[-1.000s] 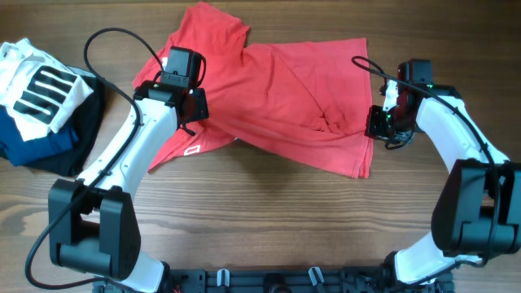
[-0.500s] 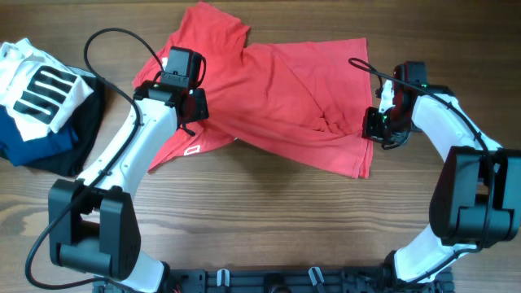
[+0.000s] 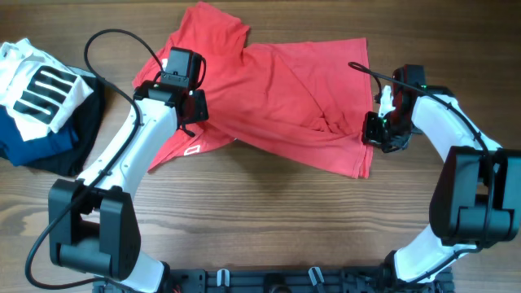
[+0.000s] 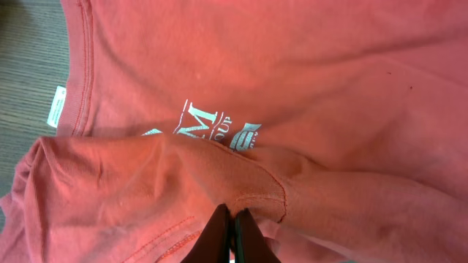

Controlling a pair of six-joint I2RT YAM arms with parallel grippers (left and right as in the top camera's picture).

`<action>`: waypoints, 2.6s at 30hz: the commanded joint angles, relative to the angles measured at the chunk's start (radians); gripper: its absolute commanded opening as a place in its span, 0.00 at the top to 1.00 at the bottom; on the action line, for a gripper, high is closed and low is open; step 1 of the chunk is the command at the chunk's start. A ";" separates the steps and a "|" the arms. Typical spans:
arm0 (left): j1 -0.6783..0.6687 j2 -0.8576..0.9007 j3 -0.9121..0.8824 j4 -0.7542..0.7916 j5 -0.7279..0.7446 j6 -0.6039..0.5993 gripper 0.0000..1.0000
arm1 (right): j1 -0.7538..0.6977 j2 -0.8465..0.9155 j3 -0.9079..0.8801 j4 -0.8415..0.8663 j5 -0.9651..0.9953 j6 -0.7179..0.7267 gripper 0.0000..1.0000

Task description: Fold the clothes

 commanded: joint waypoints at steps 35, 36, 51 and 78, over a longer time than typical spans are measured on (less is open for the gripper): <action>0.005 0.006 0.003 -0.047 -0.020 -0.002 0.96 | -0.007 0.051 -0.051 0.031 -0.077 -0.029 0.96; 0.005 0.006 0.003 -0.048 -0.021 -0.002 0.96 | -0.007 0.050 -0.051 0.031 -0.077 -0.029 0.96; 0.005 0.006 0.003 -0.049 -0.020 -0.002 0.96 | -0.027 -0.085 0.030 -0.134 -0.069 -0.026 0.96; 0.005 0.006 0.003 -0.048 -0.020 -0.002 0.96 | 0.013 -0.082 -0.194 -0.013 -0.149 -0.023 0.80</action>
